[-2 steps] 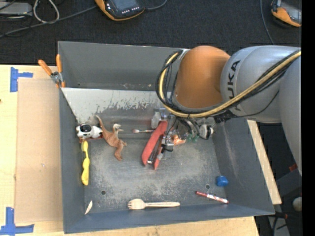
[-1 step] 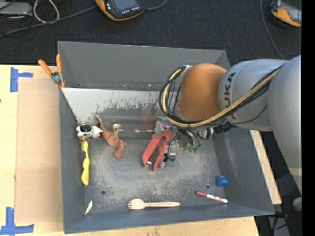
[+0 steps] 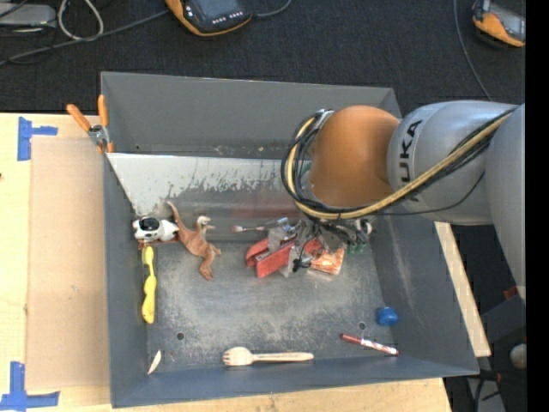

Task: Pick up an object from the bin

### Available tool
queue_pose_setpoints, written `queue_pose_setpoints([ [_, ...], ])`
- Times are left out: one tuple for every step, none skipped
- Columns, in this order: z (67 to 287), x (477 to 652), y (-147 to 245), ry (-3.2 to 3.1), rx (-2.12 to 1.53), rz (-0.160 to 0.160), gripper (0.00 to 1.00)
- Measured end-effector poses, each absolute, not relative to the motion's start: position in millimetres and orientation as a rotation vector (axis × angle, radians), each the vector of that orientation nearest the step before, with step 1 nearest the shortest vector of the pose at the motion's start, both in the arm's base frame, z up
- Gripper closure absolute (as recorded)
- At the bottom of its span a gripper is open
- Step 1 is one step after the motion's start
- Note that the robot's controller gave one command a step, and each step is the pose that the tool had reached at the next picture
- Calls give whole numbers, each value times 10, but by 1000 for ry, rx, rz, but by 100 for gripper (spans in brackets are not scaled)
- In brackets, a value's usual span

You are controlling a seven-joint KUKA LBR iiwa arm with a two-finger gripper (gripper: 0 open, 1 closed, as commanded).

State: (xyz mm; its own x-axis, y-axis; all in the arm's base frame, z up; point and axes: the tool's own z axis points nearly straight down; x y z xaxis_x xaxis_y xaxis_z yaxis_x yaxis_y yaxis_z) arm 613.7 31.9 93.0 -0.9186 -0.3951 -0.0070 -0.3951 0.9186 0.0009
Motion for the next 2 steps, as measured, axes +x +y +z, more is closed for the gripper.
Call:
queue_pose_setpoints([
  [1004, 6143, 293, 3041, -793, 2, 100],
  [1548, 6140, 299, 3051, -782, 6, 100],
])
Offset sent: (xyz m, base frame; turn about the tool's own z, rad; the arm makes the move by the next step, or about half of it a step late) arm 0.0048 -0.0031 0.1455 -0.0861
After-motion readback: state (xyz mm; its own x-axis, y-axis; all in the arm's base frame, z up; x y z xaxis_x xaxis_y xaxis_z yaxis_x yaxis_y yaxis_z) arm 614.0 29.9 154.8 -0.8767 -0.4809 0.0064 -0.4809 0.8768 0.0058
